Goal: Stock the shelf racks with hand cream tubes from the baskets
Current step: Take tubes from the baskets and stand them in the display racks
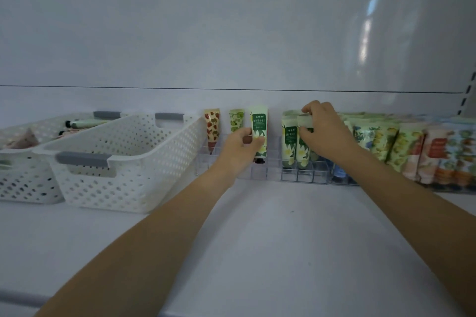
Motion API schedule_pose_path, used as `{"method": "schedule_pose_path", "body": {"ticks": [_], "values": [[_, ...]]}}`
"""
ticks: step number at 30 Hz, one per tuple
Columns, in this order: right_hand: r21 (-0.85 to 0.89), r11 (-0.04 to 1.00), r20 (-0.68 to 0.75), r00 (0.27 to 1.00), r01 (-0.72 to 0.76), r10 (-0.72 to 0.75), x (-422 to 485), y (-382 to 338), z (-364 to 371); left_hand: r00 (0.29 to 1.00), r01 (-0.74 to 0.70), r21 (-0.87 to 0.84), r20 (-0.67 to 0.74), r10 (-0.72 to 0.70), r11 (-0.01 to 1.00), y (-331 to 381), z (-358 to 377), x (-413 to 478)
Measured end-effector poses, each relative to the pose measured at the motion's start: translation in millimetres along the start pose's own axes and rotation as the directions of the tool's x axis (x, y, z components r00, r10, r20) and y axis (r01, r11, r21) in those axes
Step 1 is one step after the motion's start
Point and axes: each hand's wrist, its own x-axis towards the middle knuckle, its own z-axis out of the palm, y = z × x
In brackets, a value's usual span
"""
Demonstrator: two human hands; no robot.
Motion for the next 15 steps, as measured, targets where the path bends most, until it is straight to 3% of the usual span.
{"method": "schedule_pose_path", "body": {"ticks": [2,4,8,12,15], "values": [[-0.018,0.998,-0.142,0.988,0.059,-0.061,-0.2,-7.0,-4.2,0.998,-0.046,-0.008,0.034,0.047,0.999,-3.2,-1.7,1.8],[0.09,0.989,-0.235,0.967,0.117,-0.093,2.2,-17.5,-9.9,0.993,-0.103,-0.03,0.062,0.104,0.994,-2.0,-3.6,0.5],[0.387,0.921,-0.087,0.996,0.053,-0.021,7.0,-37.2,-13.3,0.975,-0.157,-0.066,0.148,0.165,0.985,1.4,-3.2,-4.3],[0.43,0.902,-0.012,1.0,0.016,-0.013,7.9,-38.3,-11.7,0.954,-0.176,-0.077,0.233,0.19,0.981,1.6,3.0,-9.7],[0.44,0.898,-0.025,1.0,0.016,-0.005,11.1,-35.3,-18.6,0.945,-0.256,0.02,0.214,0.246,0.966,1.0,3.3,-10.0]]}}
